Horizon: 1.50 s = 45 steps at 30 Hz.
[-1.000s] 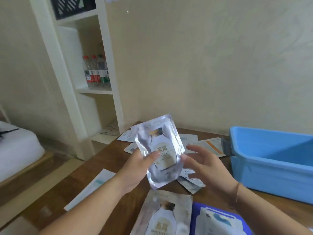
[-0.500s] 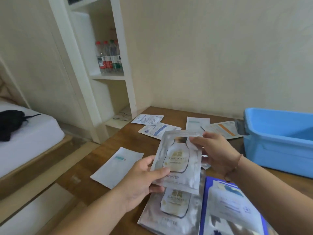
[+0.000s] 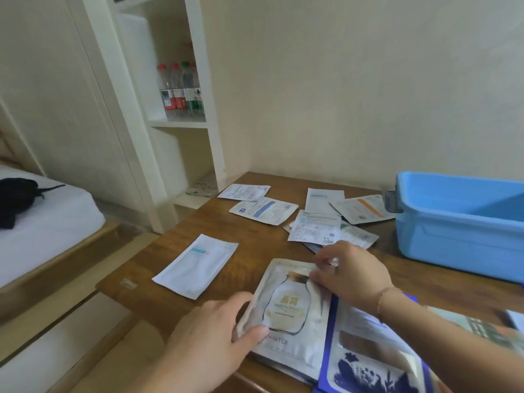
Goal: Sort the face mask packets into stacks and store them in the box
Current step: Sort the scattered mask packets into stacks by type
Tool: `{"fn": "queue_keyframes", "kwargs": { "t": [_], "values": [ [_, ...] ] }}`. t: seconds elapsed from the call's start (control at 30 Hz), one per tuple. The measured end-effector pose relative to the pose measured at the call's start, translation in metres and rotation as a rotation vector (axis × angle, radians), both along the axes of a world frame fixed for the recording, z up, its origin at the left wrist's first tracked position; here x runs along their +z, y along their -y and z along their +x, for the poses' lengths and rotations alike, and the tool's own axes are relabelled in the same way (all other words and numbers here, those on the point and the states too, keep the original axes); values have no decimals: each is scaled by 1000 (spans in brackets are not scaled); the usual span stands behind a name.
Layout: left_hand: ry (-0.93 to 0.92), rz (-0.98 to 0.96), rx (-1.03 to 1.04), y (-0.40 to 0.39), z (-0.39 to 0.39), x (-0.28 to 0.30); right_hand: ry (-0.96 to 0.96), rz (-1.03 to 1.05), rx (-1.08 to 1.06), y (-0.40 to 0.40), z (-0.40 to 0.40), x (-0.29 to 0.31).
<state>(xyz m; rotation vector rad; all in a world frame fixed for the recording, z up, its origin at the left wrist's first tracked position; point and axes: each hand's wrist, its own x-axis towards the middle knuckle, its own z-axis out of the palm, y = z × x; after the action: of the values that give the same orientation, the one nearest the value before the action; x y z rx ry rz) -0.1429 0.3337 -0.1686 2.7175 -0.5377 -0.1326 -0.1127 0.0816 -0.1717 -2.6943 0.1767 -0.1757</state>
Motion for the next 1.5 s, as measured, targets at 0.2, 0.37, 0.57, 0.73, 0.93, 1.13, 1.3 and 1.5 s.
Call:
{"fn": "queue_keyframes", "kwargs": {
  "t": [0.2,0.37,0.57,0.73,0.93,1.13,1.3,1.5],
  "values": [
    [-15,131,-155,2,0,4,-26,-37,19,1,0,-3],
    [10,159,-172,2,9,8,-12,3,61,11,2,-5],
    [237,41,-158,51,87,19,32,-144,-110,57,15,2],
    [251,152,-355,111,157,11,54,-106,-37,71,26,1],
    [138,318,-574,135,191,-3,-35,-248,149,77,34,-4],
    [169,341,-629,112,209,-9,-12,-268,104,78,43,-12],
    [275,404,-608,68,220,-16,-88,-274,-27,78,57,-11],
    [274,377,-509,33,225,-23,-164,-287,-114,70,87,-15]
  ]
}}
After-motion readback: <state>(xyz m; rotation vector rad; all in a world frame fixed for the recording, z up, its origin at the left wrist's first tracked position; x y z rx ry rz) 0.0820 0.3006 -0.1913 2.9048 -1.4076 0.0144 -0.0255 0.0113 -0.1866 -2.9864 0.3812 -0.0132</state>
